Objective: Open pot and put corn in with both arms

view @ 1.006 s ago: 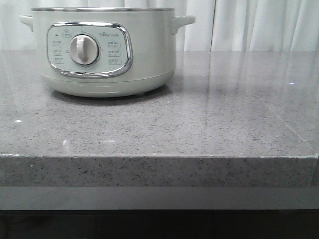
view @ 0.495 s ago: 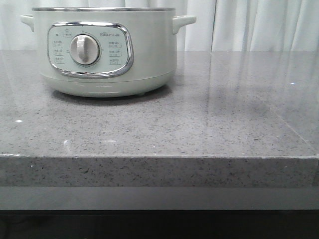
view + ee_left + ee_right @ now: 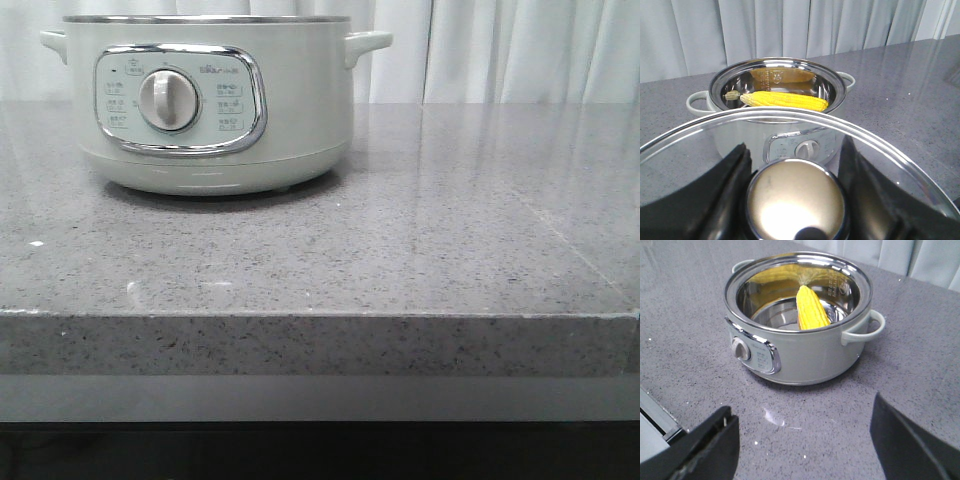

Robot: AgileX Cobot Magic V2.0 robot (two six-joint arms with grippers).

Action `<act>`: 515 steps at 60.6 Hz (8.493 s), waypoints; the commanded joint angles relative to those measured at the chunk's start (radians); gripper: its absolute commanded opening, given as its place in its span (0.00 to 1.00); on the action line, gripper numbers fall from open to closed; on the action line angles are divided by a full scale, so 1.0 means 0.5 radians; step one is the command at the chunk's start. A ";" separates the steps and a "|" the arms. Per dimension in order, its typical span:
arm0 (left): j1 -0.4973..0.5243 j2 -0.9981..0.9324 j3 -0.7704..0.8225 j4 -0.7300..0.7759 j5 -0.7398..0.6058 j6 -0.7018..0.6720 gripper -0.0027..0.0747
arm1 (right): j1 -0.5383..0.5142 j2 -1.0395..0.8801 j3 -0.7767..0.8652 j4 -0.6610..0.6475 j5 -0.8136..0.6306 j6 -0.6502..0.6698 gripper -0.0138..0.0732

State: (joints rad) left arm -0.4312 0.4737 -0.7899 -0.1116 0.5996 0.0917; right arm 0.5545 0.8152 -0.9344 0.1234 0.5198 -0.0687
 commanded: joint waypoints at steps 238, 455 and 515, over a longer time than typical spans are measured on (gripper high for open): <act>-0.015 2.378 -1.527 -0.172 -0.904 -0.006 0.30 | -0.004 -0.288 0.143 0.014 -0.199 -0.019 0.81; 0.888 -0.895 1.556 -0.088 -1.376 -0.019 0.01 | -0.004 -0.288 0.143 0.014 -0.204 -0.019 0.08; 1.006 -0.994 1.600 -0.097 -1.338 -0.019 0.01 | -0.004 -0.288 0.143 0.014 -0.203 -0.019 0.08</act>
State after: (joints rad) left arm 0.0699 -0.0041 0.0075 -0.1497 0.0089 0.0917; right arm 0.5545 0.6743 -0.8381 0.1234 0.4996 -0.0687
